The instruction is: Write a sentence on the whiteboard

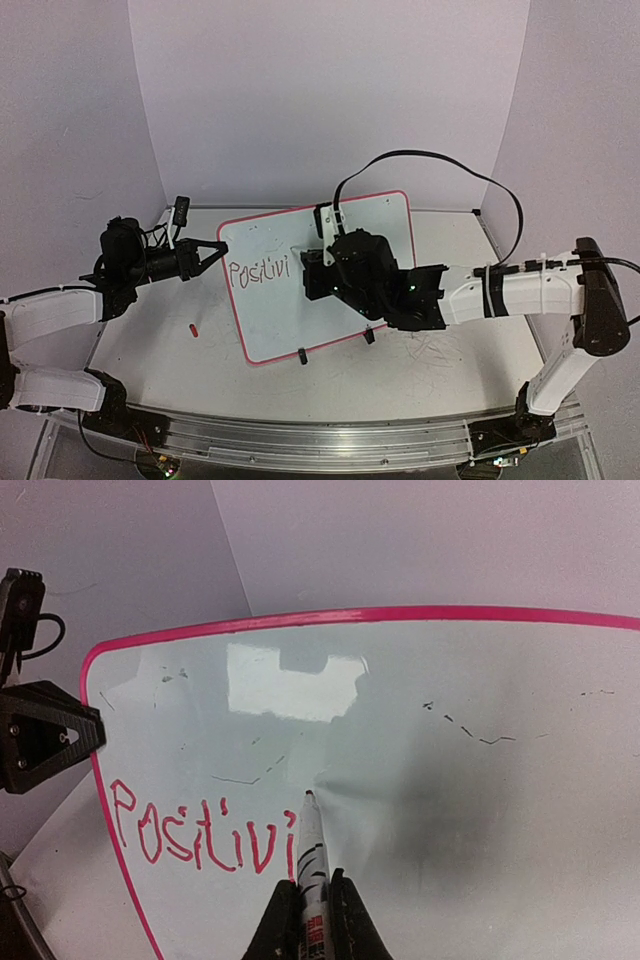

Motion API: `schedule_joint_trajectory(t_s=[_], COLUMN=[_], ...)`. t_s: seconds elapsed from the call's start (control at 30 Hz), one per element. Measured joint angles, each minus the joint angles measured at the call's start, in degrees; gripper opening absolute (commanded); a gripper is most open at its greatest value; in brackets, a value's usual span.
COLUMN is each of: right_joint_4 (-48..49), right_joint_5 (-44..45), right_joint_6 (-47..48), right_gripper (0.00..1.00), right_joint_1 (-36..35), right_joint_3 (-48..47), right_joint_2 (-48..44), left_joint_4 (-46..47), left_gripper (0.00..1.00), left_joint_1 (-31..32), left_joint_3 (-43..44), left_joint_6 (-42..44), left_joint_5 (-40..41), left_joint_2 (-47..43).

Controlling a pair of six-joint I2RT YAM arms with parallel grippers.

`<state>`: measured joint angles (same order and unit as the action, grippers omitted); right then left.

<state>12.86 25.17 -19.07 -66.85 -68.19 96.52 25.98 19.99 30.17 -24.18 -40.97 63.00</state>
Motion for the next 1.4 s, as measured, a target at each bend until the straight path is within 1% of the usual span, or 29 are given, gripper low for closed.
schedule_joint_trajectory(t_s=[0.33, 0.77, 1.4], right_joint_4=[-0.25, -1.24, -3.48], right_joint_5=[0.07, -0.15, -0.41], right_joint_6=[-0.22, -3.18, -7.41], right_gripper=[0.0, 0.0, 0.0], right_joint_1=[0.33, 0.2, -1.7], right_joint_3=[-0.25, -0.22, 2.42], right_joint_2=[1.31, 1.32, 1.28], left_joint_4=[-0.04, -0.06, -0.09], left_gripper=[0.0, 0.0, 0.0], left_joint_1=[0.0, 0.0, 0.0], left_joint_3=[0.0, 0.0, 0.0], left_joint_6=[0.03, 0.04, 0.02], left_joint_5=[0.09, 0.13, 0.17], left_joint_2=[0.02, 0.04, 0.04])
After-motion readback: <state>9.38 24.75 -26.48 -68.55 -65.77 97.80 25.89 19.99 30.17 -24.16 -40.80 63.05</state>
